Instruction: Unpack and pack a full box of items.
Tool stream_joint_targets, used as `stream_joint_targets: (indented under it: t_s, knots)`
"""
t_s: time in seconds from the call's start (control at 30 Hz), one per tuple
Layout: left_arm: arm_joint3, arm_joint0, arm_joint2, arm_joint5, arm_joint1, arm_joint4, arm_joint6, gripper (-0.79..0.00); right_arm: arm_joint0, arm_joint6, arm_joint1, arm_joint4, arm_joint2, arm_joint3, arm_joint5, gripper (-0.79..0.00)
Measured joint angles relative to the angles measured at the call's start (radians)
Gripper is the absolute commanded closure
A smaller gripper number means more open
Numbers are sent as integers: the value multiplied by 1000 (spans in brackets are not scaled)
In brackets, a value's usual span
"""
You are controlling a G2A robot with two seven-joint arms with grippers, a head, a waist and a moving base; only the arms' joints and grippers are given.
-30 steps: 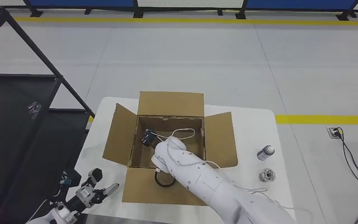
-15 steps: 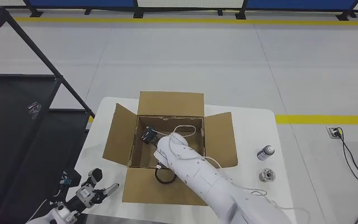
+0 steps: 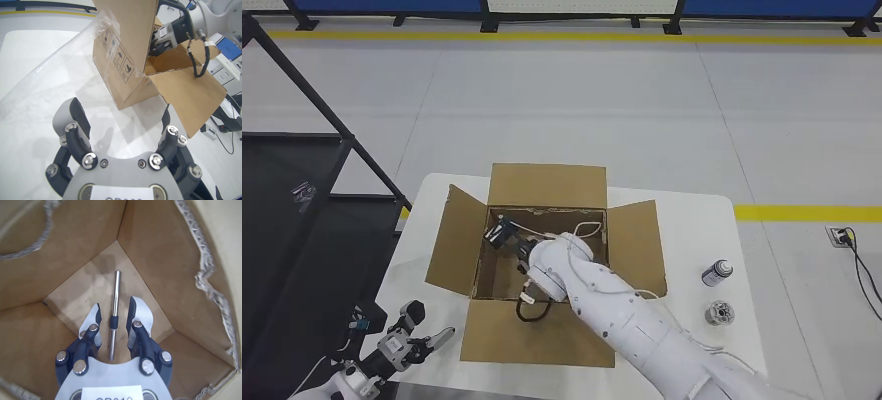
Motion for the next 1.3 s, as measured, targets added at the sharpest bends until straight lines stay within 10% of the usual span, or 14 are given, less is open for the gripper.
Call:
stream_joint_targets:
  t_s: [0.1, 0.2, 0.5, 0.8, 1.3]
  knots:
    - [0, 0, 0, 0, 0, 0, 0, -785, -207, 124, 94, -119, 153, -353, -61, -449]
    - [0, 0, 0, 0, 0, 0, 0, -785, -418, 191, 157, -204, 300, -670, -150, -785]
    - [0, 0, 0, 0, 0, 0, 0, -785, -778, 112, 221, -232, 709, -1109, -139, -785]
    - [0, 0, 0, 0, 0, 0, 0, -785, -867, 178, 249, -73, 1124, -954, -46, -785]
    - [0, 0, 0, 0, 0, 0, 0, -785, -741, 279, 298, -5, 1196, -585, -190, -785]
